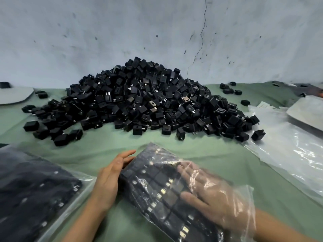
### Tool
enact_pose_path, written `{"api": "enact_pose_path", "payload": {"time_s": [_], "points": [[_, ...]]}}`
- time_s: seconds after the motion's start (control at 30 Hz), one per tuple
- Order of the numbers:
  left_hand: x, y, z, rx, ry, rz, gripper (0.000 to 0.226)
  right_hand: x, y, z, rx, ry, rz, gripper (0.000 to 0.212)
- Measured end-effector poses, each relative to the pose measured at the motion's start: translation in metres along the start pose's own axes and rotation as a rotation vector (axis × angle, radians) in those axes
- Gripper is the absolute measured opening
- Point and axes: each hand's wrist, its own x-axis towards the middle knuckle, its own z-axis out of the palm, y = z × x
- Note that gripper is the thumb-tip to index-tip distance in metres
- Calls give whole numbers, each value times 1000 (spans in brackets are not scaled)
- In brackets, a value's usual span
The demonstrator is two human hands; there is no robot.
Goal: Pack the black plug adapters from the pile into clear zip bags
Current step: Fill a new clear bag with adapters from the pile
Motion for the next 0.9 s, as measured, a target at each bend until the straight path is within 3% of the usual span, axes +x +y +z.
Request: {"api": "enact_pose_path", "payload": {"time_s": [0.03,0.07,0.2,0.4,0.73,0.9], "points": [[-1,1,0,38,-16,3,46,27,-30,9,-55,22,-103,71],[-2,2,0,77,-31,0,45,55,-65,12,-70,-16,-68,74],[-2,4,-1,154,-38,-13,41,74,-83,13,-48,21,-12,95],[-3,7,-1,166,-49,-3,40,99,-88,25,-25,46,-30,68],[-6,11,-3,207,-72,17,38,115,-95,24,-117,-87,-11,85],[-5,16,-1,444,-48,81,43,108,-100,21,-96,-12,-33,79]]}}
